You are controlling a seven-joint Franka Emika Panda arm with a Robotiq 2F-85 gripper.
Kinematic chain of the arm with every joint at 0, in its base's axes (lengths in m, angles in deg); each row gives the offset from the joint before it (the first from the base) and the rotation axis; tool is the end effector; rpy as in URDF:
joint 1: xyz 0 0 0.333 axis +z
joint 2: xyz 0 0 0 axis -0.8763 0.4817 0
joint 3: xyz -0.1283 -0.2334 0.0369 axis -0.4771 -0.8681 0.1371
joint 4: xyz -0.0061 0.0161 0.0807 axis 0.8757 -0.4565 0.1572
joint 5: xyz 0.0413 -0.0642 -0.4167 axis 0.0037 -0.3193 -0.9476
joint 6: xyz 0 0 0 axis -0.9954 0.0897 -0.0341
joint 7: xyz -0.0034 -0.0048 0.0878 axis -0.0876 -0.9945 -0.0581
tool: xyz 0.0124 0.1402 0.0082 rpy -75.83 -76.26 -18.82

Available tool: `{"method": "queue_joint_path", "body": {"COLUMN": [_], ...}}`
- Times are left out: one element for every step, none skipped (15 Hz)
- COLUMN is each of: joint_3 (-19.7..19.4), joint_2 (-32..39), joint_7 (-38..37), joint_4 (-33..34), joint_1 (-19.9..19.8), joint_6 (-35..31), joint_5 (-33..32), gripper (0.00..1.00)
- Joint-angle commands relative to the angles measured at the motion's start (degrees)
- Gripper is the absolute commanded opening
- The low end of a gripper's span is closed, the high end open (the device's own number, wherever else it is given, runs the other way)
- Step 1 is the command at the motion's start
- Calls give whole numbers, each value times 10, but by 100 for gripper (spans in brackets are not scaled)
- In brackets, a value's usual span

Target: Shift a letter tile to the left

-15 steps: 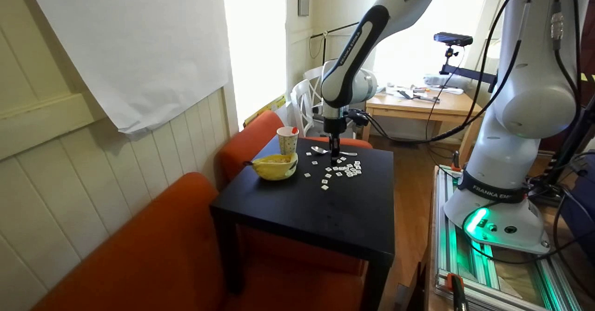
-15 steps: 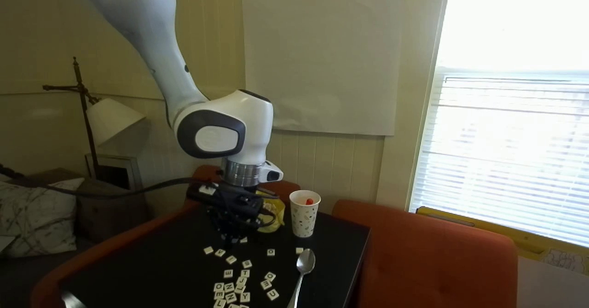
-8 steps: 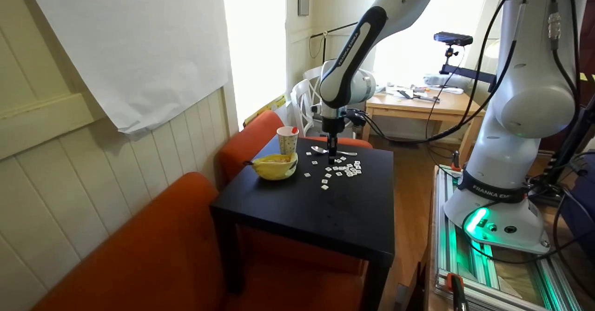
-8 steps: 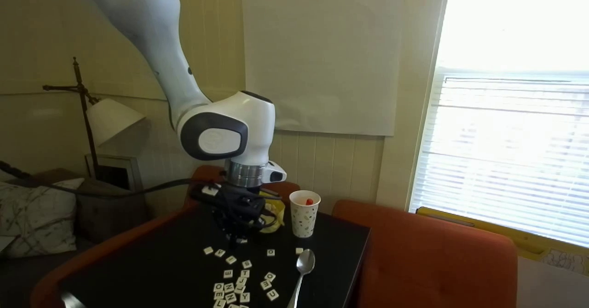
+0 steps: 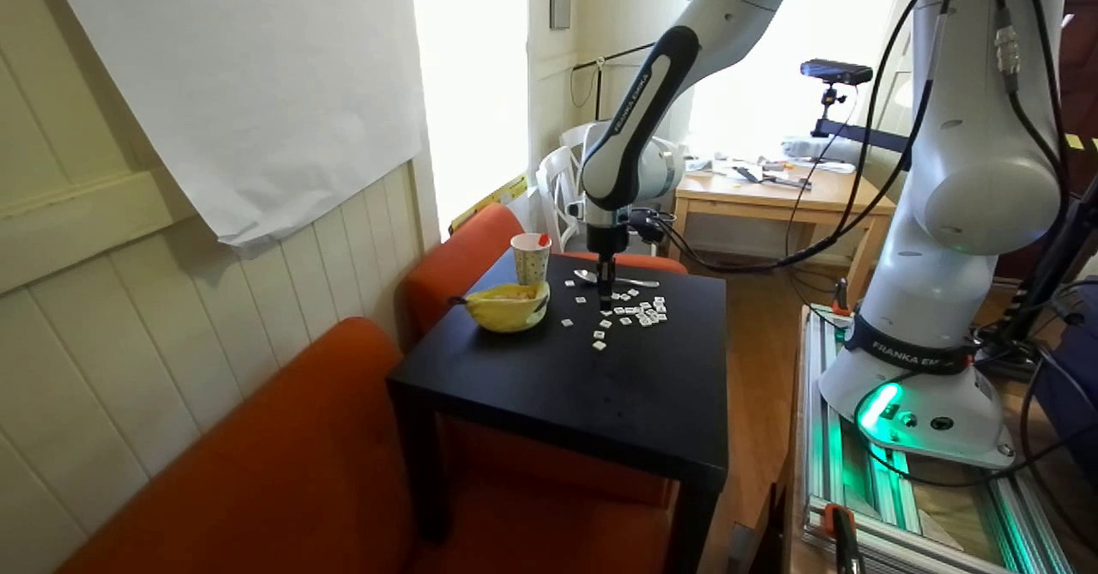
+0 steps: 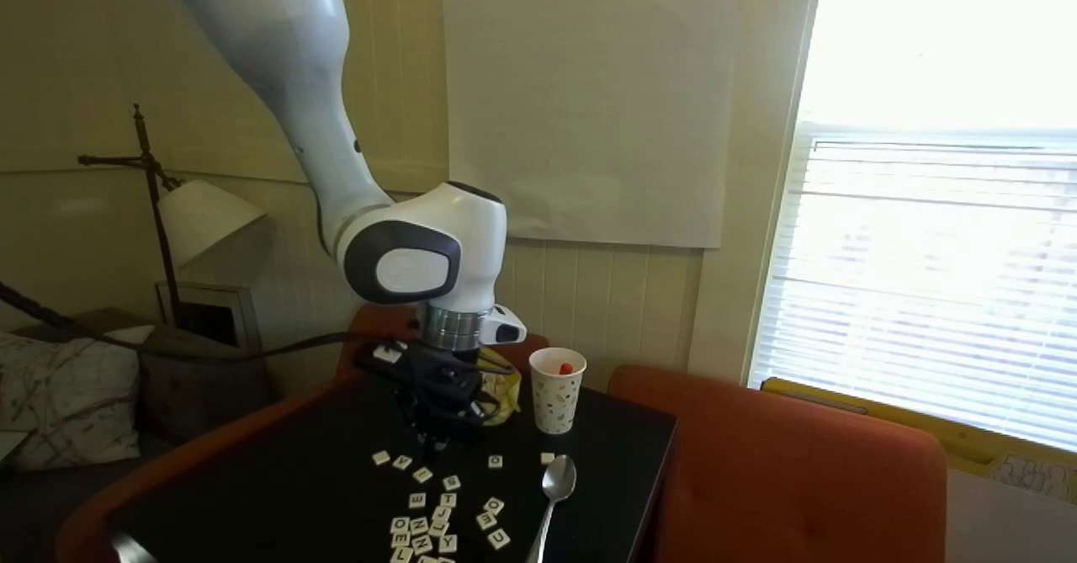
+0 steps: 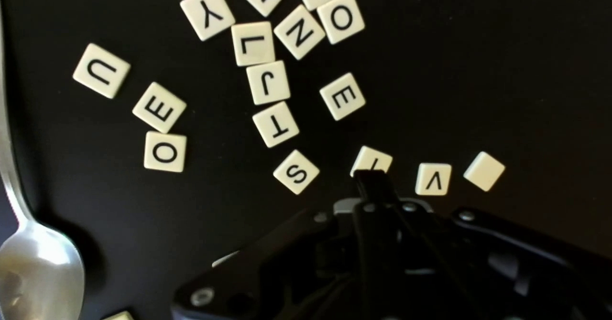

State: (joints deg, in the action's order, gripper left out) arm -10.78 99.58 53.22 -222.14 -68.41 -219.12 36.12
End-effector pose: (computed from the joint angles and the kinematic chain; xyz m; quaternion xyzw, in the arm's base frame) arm 0.4557 -0.0747 0.0598 -0.9855 -0.1524 0.0378 0.0638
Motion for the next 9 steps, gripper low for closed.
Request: {"method": "queue_joint_path", "body": {"joint_3": [9,12,11,12,15,17,18,21,23], "joint_2": [24,27,31,33,34,35,36,38,39], "joint_7": [-33,-31,-34,-34,-30,-27,-27,-22,-23], "joint_4": [20,22,23,24,25,26,27,29,30], "joint_1": [-10,-12,-12,-14,-16,-18,-19,-22,-23], "joint_6": [11,13,15,18,22,24,27,31,33], "joint_5": [-34,-37,-45,-49,-51,-52,-54,-54,-55], "gripper": [0,0,0,0,0,0,0,0,0]}}
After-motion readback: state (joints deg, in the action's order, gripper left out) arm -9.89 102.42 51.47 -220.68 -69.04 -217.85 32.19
